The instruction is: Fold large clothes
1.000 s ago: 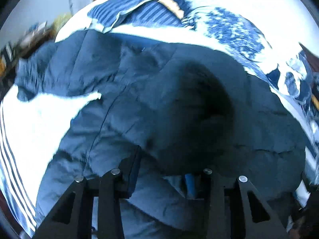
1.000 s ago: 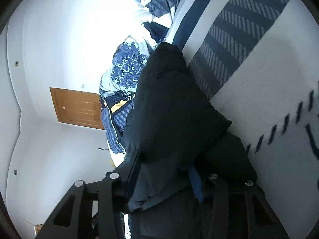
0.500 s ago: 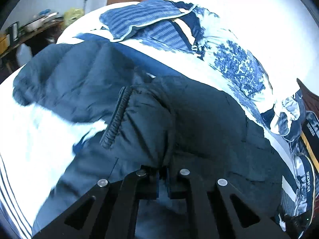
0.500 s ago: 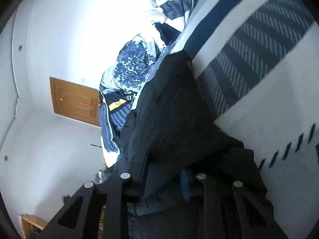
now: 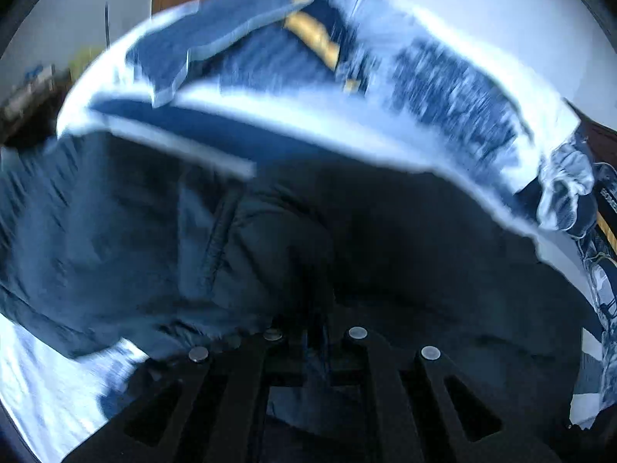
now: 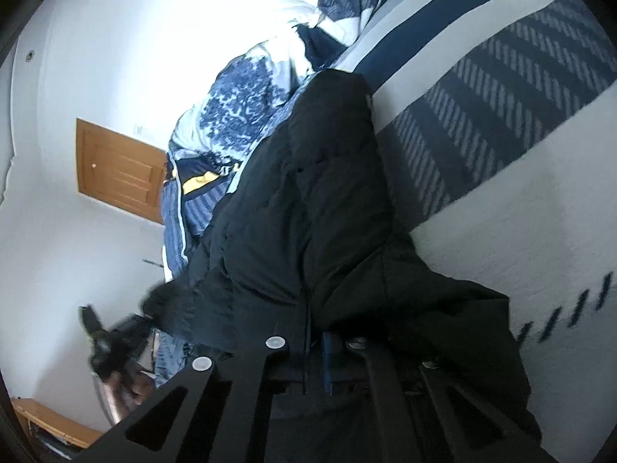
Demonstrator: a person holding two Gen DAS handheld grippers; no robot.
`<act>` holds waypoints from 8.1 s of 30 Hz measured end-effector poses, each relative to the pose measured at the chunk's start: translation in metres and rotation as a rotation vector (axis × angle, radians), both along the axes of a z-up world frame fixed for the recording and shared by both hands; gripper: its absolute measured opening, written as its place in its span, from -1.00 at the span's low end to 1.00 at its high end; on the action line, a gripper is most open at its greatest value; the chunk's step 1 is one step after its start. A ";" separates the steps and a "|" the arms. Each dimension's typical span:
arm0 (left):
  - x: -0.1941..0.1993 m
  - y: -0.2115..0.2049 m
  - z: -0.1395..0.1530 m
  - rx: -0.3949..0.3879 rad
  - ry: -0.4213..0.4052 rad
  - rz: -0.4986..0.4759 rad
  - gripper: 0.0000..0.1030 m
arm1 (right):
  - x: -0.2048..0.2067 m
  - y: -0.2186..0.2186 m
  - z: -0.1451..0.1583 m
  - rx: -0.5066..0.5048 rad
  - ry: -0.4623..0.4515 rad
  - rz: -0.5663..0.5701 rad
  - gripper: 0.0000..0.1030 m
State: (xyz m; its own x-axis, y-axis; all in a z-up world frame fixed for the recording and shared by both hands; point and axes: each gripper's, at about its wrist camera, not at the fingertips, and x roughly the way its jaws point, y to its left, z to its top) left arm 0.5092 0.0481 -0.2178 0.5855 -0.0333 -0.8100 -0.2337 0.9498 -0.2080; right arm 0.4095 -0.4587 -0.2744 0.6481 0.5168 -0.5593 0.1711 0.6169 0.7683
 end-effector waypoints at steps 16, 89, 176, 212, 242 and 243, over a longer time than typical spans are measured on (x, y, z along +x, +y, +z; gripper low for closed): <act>-0.086 0.024 0.015 0.117 -0.039 0.072 0.51 | -0.007 -0.018 -0.010 0.068 0.031 -0.047 -0.55; -0.201 0.348 0.048 -0.440 -0.470 0.615 -0.91 | -0.040 0.418 0.108 -0.438 -0.080 0.632 0.58; -0.067 0.050 0.027 -0.334 0.008 -0.020 -0.20 | 0.083 0.104 0.048 -0.317 0.115 0.103 -0.66; -0.422 -0.016 0.164 0.101 -0.218 -0.005 0.62 | -0.316 0.082 0.189 -0.380 -0.086 0.062 0.66; -0.428 -0.004 0.115 0.155 -0.045 -0.036 0.63 | -0.366 0.093 0.183 -0.540 -0.031 0.062 0.66; -0.426 0.000 0.111 0.157 -0.035 -0.027 0.63 | -0.366 0.095 0.181 -0.562 -0.030 0.068 0.66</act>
State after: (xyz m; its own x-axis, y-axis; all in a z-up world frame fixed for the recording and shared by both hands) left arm 0.0835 0.0481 -0.1063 0.6140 0.0763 -0.7856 -0.2029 0.9771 -0.0637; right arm 0.0436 -0.3638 -0.0936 0.6438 0.1858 -0.7423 0.0997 0.9414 0.3221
